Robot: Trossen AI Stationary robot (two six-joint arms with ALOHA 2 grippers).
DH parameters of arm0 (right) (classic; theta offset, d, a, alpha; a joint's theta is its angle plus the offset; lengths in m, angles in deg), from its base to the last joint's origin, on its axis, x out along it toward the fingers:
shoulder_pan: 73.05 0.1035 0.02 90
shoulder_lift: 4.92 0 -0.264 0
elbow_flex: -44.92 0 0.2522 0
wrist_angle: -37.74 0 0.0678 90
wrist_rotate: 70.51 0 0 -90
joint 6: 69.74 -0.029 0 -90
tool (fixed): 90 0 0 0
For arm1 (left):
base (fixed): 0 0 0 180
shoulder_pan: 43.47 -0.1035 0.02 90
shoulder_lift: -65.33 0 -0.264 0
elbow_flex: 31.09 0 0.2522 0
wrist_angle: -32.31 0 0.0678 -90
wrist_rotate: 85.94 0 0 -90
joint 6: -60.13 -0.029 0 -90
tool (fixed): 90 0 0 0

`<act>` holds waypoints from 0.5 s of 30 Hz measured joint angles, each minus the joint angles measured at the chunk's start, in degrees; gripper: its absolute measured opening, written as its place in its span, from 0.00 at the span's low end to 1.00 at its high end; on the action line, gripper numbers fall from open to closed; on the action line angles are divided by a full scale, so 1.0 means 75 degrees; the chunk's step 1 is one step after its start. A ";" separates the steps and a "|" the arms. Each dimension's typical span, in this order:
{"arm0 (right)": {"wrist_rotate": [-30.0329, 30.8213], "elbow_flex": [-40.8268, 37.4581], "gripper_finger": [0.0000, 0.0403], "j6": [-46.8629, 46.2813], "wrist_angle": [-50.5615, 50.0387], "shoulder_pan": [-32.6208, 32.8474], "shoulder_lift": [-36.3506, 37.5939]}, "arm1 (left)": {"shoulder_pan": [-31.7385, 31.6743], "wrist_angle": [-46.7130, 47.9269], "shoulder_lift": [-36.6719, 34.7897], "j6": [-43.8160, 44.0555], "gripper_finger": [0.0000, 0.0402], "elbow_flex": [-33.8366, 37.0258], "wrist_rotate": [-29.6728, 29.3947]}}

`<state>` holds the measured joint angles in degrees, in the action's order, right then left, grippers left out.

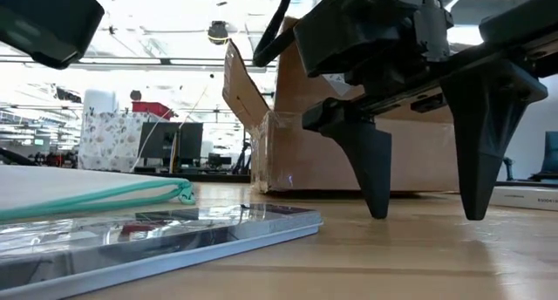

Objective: Unpack boxes
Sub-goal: Put the white pencil box into the transparent zip bag

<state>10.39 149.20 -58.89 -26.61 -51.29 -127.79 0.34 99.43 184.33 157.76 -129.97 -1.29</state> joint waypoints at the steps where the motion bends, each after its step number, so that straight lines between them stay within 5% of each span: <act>1: -0.0002 0.0000 0.72 0.0002 0.0000 0.0000 0.0000 | -0.0003 -0.0006 -0.0007 0.0004 0.05 0.0000 0.0007; 15: -0.0009 0.0000 0.72 0.0050 0.0000 -0.0009 -0.0003 | 0.0000 -0.0011 -0.0050 -0.0241 0.09 -0.0081 0.0320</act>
<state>10.32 149.20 -58.52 -26.61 -51.36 -127.81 0.34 99.35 183.96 155.95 -130.58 1.11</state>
